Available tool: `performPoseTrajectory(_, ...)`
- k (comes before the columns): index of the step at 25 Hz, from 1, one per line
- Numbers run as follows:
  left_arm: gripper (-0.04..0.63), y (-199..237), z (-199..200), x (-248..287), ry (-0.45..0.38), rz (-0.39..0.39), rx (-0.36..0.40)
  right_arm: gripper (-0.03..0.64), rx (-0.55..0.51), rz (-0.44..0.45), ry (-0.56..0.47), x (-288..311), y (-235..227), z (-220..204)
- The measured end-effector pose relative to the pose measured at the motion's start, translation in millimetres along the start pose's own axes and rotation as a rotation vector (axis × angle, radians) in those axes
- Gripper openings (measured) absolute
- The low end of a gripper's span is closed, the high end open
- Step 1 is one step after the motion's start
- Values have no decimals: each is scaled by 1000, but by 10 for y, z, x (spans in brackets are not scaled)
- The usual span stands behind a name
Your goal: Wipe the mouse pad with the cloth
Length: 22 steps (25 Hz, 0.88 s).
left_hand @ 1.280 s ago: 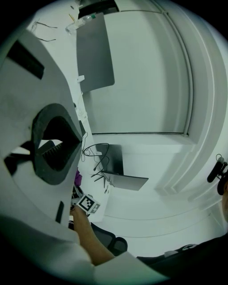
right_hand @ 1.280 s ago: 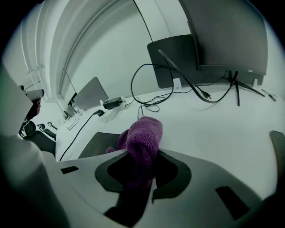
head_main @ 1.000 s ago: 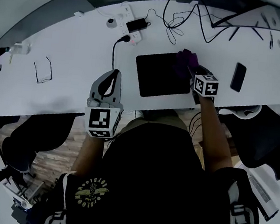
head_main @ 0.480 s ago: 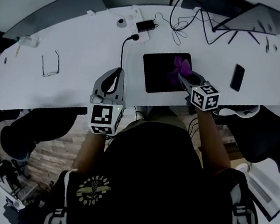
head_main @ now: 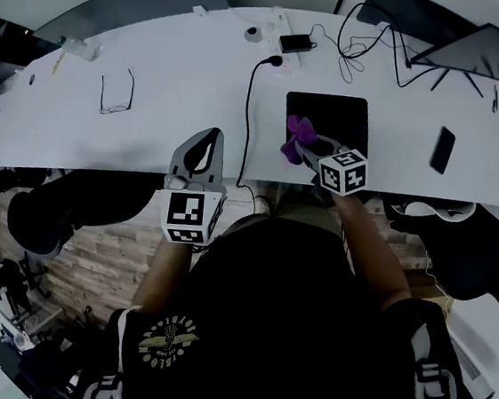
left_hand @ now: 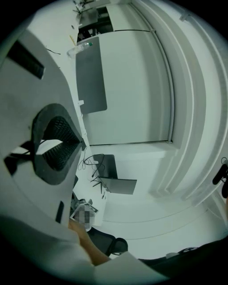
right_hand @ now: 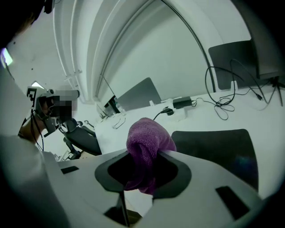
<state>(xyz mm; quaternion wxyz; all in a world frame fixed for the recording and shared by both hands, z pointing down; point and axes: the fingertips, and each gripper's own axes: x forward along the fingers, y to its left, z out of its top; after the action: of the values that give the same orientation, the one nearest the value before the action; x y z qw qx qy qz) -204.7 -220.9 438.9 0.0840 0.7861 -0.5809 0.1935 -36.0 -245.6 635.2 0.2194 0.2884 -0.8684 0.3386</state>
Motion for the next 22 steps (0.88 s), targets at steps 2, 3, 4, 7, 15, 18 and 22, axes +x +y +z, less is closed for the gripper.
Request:
performPoseTrajectory(2, 3, 88, -74, -86, 12, 23, -3, 109, -9, 16, 23, 121, 75, -70)
performPoseTrajectory(3, 3, 117, -89, -118, 14, 31, -4, 109, -12, 20, 34, 170, 95, -108)
performPoseTrajectory(4, 3, 139, -102, -142, 15, 36, -5, 109, -13, 22, 46, 209, 100, -148)
performPoseTrajectory(7, 3, 172, -159, -184, 27, 44, -5, 109, -4, 7, 79, 277, 26, -273)
performPoseTrajectory(15, 3, 57, -133, -52, 30, 6, 2, 109, 26, -73, 114, 112, -371, -467)
performPoseTrajectory(18, 3, -31, -119, 48, 42, -16, 7, 109, 49, -107, 116, -16, -529, -535)
performPoseTrajectory(22, 3, -200, -40, 220, 31, -53, 15, 109, 71, -139, 116, -159, -724, -623)
